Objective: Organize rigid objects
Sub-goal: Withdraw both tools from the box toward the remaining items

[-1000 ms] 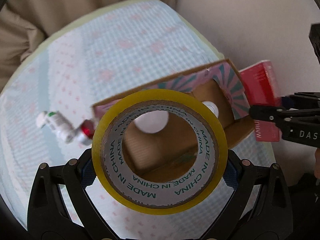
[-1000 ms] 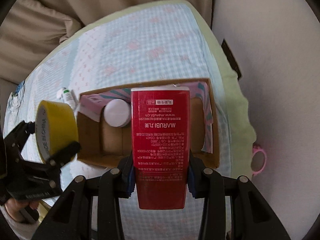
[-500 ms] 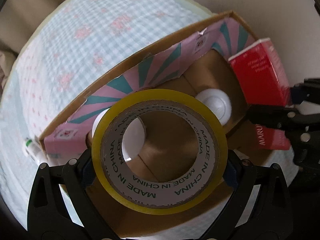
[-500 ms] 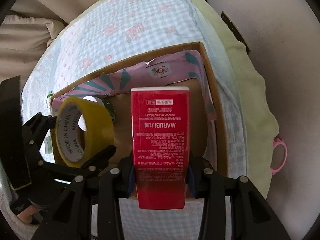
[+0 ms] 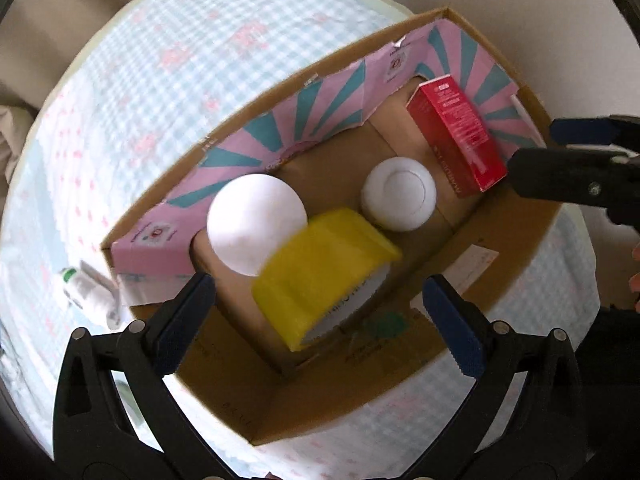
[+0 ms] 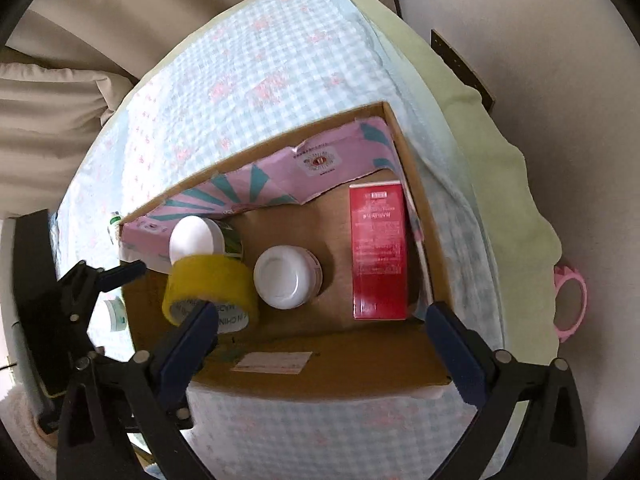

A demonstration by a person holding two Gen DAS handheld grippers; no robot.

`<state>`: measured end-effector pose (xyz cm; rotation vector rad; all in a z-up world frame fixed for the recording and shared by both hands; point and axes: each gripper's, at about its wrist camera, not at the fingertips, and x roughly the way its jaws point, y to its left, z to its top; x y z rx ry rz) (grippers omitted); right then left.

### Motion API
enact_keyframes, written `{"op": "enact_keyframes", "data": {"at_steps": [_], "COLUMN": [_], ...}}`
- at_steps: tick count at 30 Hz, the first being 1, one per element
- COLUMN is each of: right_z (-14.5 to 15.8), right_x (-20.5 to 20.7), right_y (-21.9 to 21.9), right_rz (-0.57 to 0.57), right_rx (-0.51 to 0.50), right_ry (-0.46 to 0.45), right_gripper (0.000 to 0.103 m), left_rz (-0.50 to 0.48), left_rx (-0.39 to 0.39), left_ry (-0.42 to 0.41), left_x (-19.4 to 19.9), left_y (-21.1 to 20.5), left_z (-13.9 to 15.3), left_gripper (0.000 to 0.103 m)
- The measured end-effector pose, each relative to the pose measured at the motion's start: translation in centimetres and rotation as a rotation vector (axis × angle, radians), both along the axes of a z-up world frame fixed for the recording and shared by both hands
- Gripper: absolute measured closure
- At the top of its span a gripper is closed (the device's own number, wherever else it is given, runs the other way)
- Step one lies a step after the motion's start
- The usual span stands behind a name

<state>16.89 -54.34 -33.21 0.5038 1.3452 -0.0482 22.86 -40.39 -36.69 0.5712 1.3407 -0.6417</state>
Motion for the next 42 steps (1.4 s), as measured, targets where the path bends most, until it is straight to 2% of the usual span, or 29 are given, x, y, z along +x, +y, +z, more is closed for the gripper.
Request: {"op": "enact_keyframes", "data": {"at_steps": [3, 14, 21, 27, 36, 42], "right_z": [0.1, 2.8, 5.9, 9.9, 16.2, 18.7], "right_x": [-0.1, -1.3, -3.1, -5.2, -7.7, -8.0], "right_y": [0.1, 1.7, 3.2, 5.6, 12.9, 18.8], "right_rz": [-0.012, -0.015, -0.036, -0.047, 0.044, 0.077], "right_rx": [0.013, -0.035, -0.100, -0.158, -0.297, -0.312], "right_ry": [-0.012, -0.078, -0.101, -0.150, -0.217, -0.274], "right_gripper": [0.000, 0.000, 0.000, 0.000, 0.000, 0.000], "left_rz": [0.031, 0.091, 0.123, 0.152, 0.277, 0.372], "left_rx": [-0.018, -0.059, -0.097, -0.140, -0.212, -0.232], "left_ry": [0.004, -0.042, -0.072, -0.125, -0.204, -0.256], "left_x": [0.1, -0.1, -2.1, -4.2, -6.5, -7.3], "left_y": [0.9, 4.3, 6.8, 10.6, 20.1, 28.1], "left_z": [0.8, 4.7, 7.4, 11.3, 16.6, 18.7], "left_gripper": [0.000, 0.000, 0.000, 0.000, 0.000, 0.000]}}
